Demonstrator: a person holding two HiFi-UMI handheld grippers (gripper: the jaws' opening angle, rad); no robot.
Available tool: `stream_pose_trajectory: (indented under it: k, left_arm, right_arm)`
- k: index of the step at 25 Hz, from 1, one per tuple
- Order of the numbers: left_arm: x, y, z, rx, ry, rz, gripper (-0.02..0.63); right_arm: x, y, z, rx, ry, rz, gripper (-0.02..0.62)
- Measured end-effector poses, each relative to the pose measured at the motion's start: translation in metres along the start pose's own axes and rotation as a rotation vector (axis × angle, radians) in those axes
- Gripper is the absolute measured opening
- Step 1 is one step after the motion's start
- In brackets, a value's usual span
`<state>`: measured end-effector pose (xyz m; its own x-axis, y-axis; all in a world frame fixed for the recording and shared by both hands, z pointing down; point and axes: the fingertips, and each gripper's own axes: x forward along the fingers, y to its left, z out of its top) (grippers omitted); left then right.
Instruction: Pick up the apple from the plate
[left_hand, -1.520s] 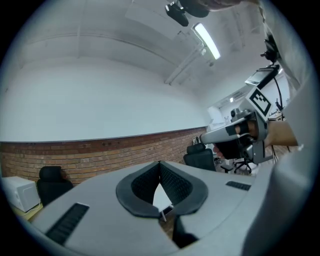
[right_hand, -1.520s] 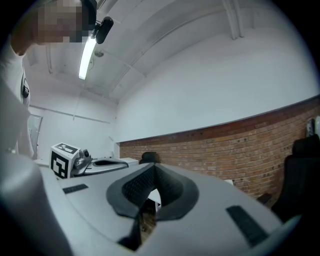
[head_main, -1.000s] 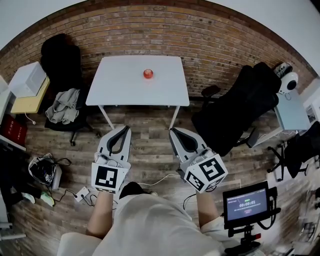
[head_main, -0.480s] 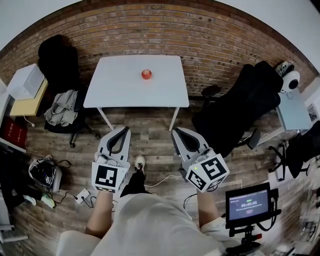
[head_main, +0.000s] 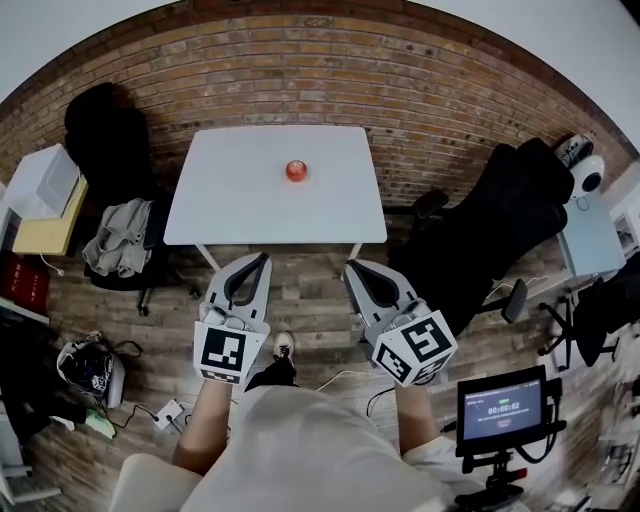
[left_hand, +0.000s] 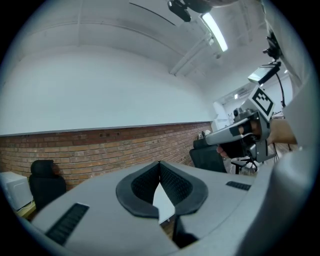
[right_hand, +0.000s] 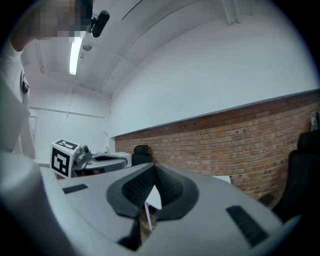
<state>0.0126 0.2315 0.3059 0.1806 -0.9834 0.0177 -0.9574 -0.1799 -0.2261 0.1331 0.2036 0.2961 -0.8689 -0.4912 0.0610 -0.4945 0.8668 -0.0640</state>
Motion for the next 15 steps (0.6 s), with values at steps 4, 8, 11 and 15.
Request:
stream_pose_trajectory:
  k: [4, 8, 11, 15]
  left_arm:
    - [0.029, 0.027, -0.002, 0.014, 0.002, -0.017, 0.006]
    - [0.053, 0.052, -0.004, 0.013, 0.002, -0.025, 0.006]
    - [0.073, 0.074, -0.014, 0.003, 0.010, -0.026, 0.006]
    - [0.093, 0.098, -0.024, -0.016, 0.019, -0.029, 0.006]
  right_arm:
    - [0.033, -0.018, 0.007, 0.006, -0.005, -0.012, 0.002]
    - [0.062, -0.034, 0.011, 0.011, 0.006, -0.026, 0.002]
    - [0.089, -0.046, 0.009, 0.019, 0.021, -0.030, 0.002]
    - [0.119, -0.055, 0.008, 0.023, 0.038, -0.030, 0.002]
